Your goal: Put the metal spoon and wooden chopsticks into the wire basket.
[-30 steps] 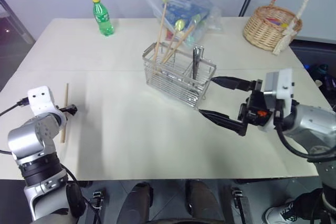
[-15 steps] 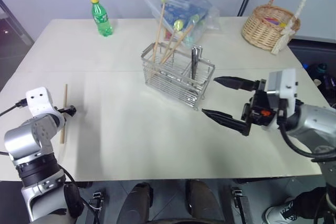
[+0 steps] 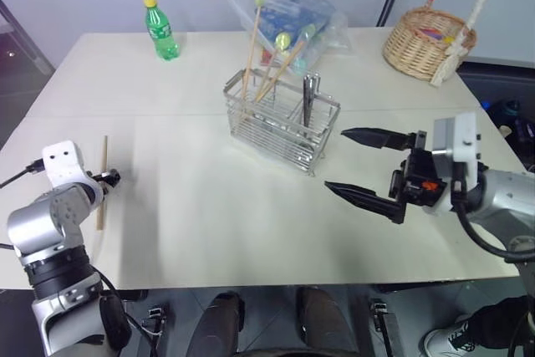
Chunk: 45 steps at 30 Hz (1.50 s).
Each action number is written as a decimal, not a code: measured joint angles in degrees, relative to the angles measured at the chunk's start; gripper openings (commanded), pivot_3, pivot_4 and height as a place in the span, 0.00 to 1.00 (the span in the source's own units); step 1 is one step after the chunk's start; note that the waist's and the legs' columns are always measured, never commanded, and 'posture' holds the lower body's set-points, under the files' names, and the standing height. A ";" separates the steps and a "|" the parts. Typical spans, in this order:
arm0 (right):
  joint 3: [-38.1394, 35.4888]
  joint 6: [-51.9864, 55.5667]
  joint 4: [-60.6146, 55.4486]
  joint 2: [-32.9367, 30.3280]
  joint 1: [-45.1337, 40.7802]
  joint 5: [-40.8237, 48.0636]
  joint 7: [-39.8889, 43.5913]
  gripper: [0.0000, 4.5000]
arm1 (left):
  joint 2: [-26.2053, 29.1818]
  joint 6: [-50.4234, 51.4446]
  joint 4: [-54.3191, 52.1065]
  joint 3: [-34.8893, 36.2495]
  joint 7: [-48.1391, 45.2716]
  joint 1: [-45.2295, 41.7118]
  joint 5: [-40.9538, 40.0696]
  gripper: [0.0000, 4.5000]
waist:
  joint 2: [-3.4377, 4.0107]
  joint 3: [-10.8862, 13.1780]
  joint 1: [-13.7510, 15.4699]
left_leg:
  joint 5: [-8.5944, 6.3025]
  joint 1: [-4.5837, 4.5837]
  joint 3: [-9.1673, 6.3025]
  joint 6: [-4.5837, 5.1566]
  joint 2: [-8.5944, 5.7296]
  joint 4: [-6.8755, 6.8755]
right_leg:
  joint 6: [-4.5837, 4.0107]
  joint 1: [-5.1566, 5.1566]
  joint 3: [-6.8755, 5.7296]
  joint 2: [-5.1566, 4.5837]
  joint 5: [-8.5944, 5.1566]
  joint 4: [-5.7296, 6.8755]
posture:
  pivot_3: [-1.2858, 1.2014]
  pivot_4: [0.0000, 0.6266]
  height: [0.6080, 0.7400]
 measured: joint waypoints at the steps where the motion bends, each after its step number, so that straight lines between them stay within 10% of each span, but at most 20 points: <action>1: -0.03 0.03 0.05 0.00 -0.01 0.01 -0.19 1.00 | -0.06 -0.07 -0.10 0.10 0.02 0.11 -0.21 0.52 | 0.02 -0.01 -0.11 | 0.00 0.01 0.02 0.00 0.01 -0.01 | 0.00 -0.01 0.00 0.00 0.00 0.00 | 0.52 0.24 1.00; 6: -0.18 0.03 0.77 0.01 -0.03 -0.03 -0.44 1.00 | -0.09 -0.37 -0.38 1.65 0.84 0.78 -0.42 0.02 | 0.04 -0.02 -0.02 | 0.00 0.00 0.05 0.00 0.04 -0.02 | 0.00 -0.02 0.00 0.01 0.00 -0.01 | 0.52 0.24 1.00; 16: -0.07 0.02 1.11 0.21 -0.23 -0.09 -0.79 1.00 | 0.21 -1.79 1.64 1.29 2.60 -0.64 -0.59 0.02 | 0.03 -0.02 0.17 | 0.00 -0.01 0.05 0.00 0.03 -0.02 | 0.00 -0.03 0.00 0.01 0.00 -0.02 | 0.52 0.24 1.00; 26: -0.18 0.03 0.14 0.78 0.99 -0.07 -3.13 1.00 | 2.09 -29.59 17.05 -2.96 8.29 -18.29 3.61 0.02 | -0.43 0.09 1.66 | 0.00 -0.23 0.00 -0.02 -0.03 0.01 | 0.01 -0.09 -0.01 -0.04 0.02 -0.23 | 0.52 0.24 1.00; 45: -0.77 -2.08 -0.18 9.01 5.60 -6.35 -13.87 1.00 | -9.61 -61.86 43.10 -13.55 -40.53 -45.11 -16.67 0.02 | -0.43 0.12 0.05 | -0.01 -0.36 0.02 0.01 -0.06 0.05 | 0.10 -0.22 -0.02 -0.02 0.07 -0.14 | 0.52 0.24 1.00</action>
